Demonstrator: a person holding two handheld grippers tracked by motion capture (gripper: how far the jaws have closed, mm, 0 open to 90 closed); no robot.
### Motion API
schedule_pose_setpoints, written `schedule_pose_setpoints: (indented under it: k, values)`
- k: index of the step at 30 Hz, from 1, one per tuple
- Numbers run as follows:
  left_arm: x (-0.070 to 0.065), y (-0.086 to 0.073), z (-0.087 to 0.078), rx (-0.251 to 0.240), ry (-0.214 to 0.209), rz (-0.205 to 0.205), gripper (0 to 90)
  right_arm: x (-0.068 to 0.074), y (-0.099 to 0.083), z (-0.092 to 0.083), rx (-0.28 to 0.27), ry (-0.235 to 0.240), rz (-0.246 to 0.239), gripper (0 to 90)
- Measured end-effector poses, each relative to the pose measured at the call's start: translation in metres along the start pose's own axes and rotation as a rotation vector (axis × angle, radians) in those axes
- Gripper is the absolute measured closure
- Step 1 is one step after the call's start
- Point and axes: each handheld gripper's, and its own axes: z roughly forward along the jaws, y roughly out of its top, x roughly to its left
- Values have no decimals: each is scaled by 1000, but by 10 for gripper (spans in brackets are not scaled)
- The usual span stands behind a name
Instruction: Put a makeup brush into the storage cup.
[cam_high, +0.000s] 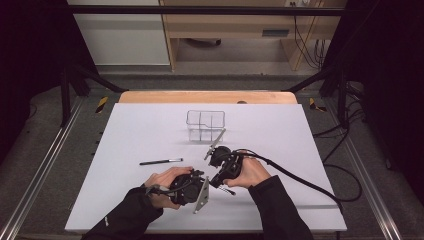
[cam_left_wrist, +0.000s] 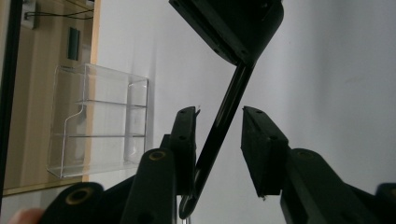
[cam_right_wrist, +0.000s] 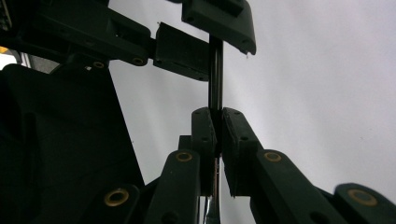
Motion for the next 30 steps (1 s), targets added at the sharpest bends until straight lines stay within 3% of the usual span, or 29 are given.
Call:
schedule_pose_setpoints:
  k: [14, 21, 30]
  values:
    - [-6, 0, 2, 13, 6, 75, 787, 0, 0, 2, 7, 9, -4, 843]
    - [-8, 0, 4, 22, -17, 99, 819, 1, 0, 2, -1, 4, -15, 841]
    - [-6, -1, 3, 15, -24, 77, 830, 2, -2, -1, -27, -15, -27, 828]
